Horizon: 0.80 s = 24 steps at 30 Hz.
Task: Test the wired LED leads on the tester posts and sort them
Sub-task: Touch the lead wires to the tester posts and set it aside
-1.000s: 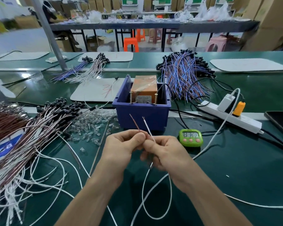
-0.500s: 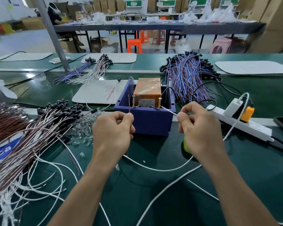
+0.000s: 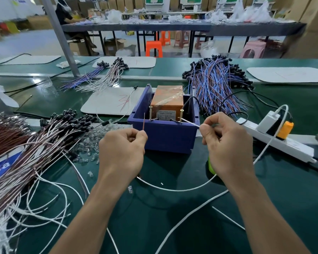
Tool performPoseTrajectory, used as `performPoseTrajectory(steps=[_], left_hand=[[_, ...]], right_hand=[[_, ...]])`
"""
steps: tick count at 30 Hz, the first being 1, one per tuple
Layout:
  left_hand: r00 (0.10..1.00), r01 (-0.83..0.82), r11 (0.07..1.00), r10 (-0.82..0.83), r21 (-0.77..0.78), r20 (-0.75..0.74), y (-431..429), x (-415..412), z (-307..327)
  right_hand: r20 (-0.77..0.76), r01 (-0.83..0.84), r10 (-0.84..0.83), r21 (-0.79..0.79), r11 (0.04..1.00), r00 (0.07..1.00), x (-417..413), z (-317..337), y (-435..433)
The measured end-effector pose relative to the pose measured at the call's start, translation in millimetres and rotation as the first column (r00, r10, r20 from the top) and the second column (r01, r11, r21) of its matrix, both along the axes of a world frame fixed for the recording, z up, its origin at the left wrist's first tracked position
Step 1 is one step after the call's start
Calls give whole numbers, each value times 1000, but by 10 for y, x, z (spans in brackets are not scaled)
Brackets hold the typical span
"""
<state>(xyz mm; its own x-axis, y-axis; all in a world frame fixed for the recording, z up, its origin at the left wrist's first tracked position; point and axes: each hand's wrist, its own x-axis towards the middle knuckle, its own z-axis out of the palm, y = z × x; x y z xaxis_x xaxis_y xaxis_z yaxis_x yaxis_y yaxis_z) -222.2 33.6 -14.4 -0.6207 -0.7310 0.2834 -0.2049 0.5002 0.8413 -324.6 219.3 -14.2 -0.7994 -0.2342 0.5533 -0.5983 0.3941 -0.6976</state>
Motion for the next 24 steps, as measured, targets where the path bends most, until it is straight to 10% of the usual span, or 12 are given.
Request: performPoseTrajectory(steps=[24], left_hand=[[996,87,991,-88,-106,0,-149,4,29]], right_hand=[[-53,40,-40,-8,999,998,21,-29,-39]])
